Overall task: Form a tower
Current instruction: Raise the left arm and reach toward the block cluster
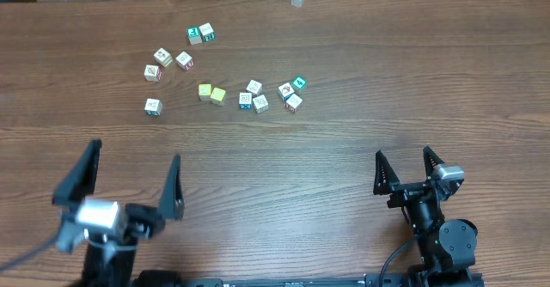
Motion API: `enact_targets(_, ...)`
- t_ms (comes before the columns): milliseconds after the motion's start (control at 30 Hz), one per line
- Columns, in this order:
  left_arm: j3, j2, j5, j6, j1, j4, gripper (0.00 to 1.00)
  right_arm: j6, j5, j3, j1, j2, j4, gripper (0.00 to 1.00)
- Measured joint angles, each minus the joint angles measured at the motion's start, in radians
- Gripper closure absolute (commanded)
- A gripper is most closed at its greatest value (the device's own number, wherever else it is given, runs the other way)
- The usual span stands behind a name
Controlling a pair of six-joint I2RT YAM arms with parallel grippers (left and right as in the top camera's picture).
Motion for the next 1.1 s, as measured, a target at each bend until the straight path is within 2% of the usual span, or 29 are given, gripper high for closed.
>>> enact_targets(267,0.415,0.43,0.037,0.0,0.0,-0.351,0.0,0.0,0.0,0.0,0.0,0.0,-0.001,0.0)
enact_targets(567,0.998,0.998,0.088,0.049,0.0,-0.881,0.0,0.0,0.0,0.0,0.0,0.0,0.0,0.0)
enact_targets(667,1.165,1.171,0.095,0.057,0.0,-1.012,0.0,0.0,0.0,0.0,0.0,0.0,0.0,0.0)
enact_targets(767,1.264,1.303,0.101,0.059,0.0,-1.086,0.01,0.0,0.0,0.0,0.0,0.0,0.0,0.0)
enact_targets(933,1.285,1.446,0.138,0.055,0.0,-1.1,0.0,0.0,0.0,0.0,0.0,0.0,0.0,0.0)
enact_targets(967,1.285,1.471,0.148,0.054,0.0,-1.1,0.07,0.0,0.0,0.0,0.0,0.0,0.0,0.0)
enact_targets(1033,1.285,1.51,0.168,0.05,0.0,-1.099,0.39,0.0,0.0,0.0,0.0,0.0,0.0,0.0)
enact_targets(1100,1.285,1.542,0.185,0.046,0.0,-1.098,0.65,0.0,0.0,0.0,0.0,0.0,0.0,0.0)
